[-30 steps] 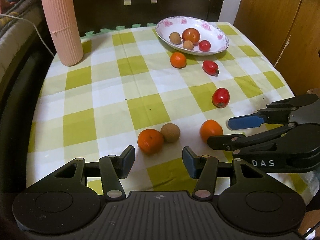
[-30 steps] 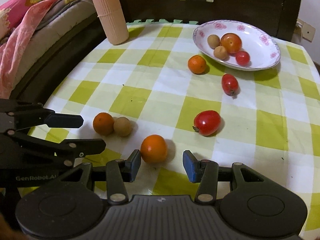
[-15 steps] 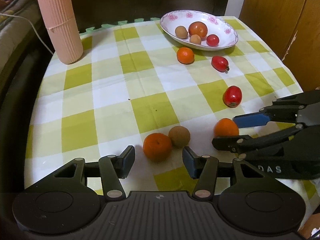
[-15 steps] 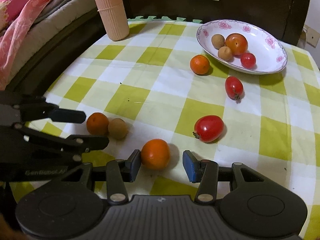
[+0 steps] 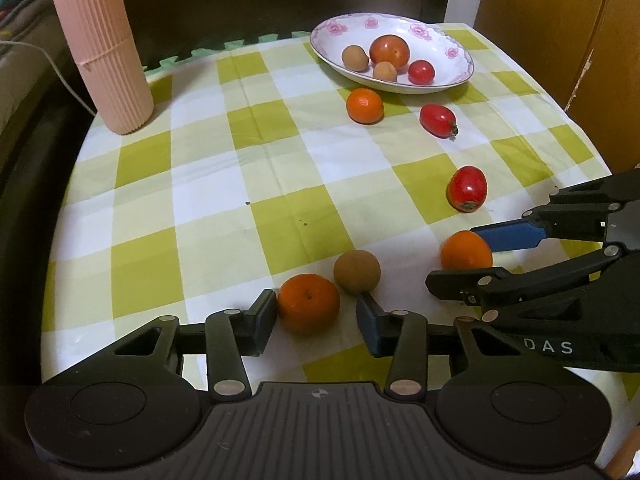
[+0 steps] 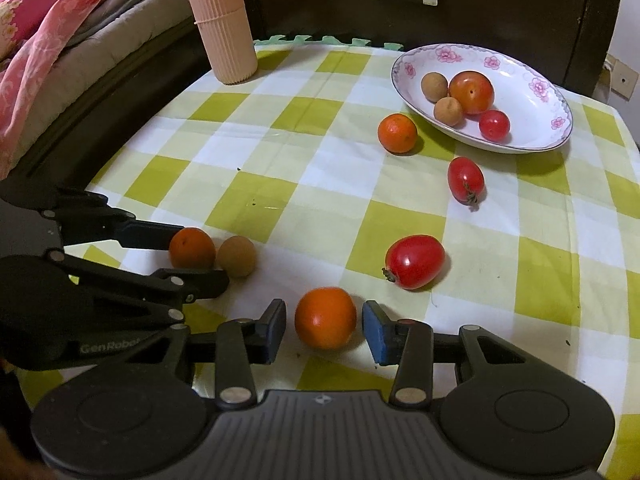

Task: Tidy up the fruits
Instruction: 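Move both open grippers back toward the tangerines on the cloth, then grasp a tangerine with the right gripper while the left grasps another tangerine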

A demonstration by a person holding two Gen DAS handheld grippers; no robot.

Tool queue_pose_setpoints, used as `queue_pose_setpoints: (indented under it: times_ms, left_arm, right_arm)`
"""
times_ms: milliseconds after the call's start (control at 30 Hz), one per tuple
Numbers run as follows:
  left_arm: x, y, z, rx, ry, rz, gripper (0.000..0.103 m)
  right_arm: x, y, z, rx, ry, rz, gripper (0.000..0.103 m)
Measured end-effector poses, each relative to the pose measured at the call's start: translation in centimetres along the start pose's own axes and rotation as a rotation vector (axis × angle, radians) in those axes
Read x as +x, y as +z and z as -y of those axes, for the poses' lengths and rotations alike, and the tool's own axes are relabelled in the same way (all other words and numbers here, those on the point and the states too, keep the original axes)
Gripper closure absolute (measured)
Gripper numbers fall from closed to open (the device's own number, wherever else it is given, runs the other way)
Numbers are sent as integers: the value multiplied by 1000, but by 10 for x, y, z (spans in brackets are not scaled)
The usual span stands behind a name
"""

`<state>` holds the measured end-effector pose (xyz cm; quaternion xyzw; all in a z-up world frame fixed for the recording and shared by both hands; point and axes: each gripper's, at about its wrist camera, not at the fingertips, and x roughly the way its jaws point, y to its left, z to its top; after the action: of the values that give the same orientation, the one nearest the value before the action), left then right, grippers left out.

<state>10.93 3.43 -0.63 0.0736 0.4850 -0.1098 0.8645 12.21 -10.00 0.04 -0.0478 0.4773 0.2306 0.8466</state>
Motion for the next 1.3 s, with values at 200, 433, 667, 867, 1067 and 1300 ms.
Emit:
queue_pose_setpoints:
  times_ms: [200,433,667,867,1067,1300]
  left_arm:
    - [-1,0,2,10,5,0,55]
    - [-2,-2,5,23,-6,-7,58]
    - [-4,-6,2,12,-4,-14,60]
    - [-3,-5,1,0,-5,-13,59]
    - [-2,-3,0,-3,-12,-8,55]
    - [-1,-3,1,2,-11,-2,55]
  right_arm:
    - [0,0,0,-1,0,0,62]
    - [0,0,-1,-14,-17,0,68]
    - [0,-1,-1,-23,-15,-6,70]
    - [0,-1,-2,-24,-3,-10,69]
    - [0,-2,-3,-35,-5,-6,69]
    - [0,-2,-4,-40,-7,-6,69]
